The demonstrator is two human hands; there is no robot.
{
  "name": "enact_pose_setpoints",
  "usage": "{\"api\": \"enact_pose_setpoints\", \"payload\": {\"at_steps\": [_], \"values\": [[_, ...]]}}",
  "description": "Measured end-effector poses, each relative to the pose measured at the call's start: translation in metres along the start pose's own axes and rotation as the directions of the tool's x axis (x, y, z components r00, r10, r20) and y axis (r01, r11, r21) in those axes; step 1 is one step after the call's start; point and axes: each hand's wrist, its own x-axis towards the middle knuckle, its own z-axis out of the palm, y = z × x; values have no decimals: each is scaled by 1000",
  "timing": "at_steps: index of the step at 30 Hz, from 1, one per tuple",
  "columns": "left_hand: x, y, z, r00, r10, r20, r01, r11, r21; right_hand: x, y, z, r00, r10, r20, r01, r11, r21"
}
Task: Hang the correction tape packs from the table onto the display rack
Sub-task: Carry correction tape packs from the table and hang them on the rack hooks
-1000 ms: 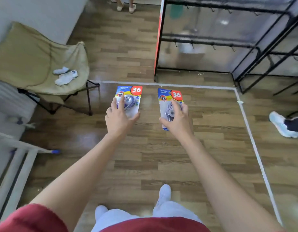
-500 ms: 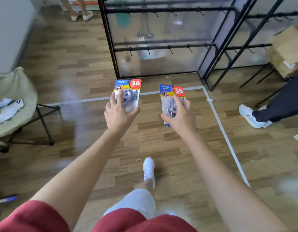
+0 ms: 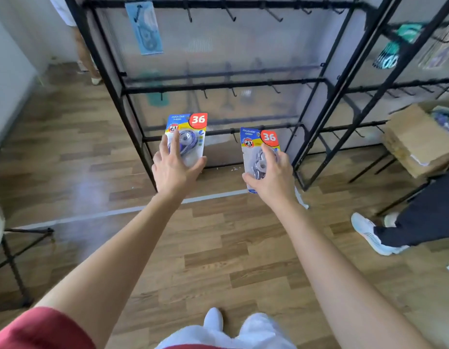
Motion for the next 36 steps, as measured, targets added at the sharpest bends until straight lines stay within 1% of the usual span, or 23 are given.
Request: {"api": "enact_pose_setpoints", "payload": {"at_steps": [3, 9, 14, 18, 23, 25, 28, 32, 36], "values": [[38, 30, 13, 999, 21, -35, -21, 1000, 5, 55, 7, -11, 999, -41, -32, 41, 999, 2], [106, 97, 39, 989, 15, -147, -16, 1000, -10, 165, 20, -39, 980, -174, -91, 177, 984, 23], [150, 157, 57, 972, 18, -233, -23, 1000, -19, 245, 25, -69, 945, -298, -135, 306, 951, 46], [174, 194, 62, 955, 17, -297, -28, 999, -32, 288, 22, -89, 906, -379, -191, 389, 921, 19], [196, 222, 59, 942, 37, -333, -47, 999, -23, 317, 17, -105, 872, -424, -244, 449, 892, 55], [202, 231, 58, 942, 45, -333, -59, 998, -33, 324, 15, -111, 847, -434, -308, 481, 871, 96], [213, 245, 57, 938, 91, -335, -118, 991, -58, 333, 10, -121, 799, -433, -417, 526, 840, 135], [228, 265, 51, 927, 154, -341, -188, 980, -69, 349, 3, -135, 767, -424, -482, 536, 836, 118], [239, 279, 48, 906, 214, -365, -244, 969, -37, 361, -2, -144, 735, -399, -547, 537, 836, 112]]}}
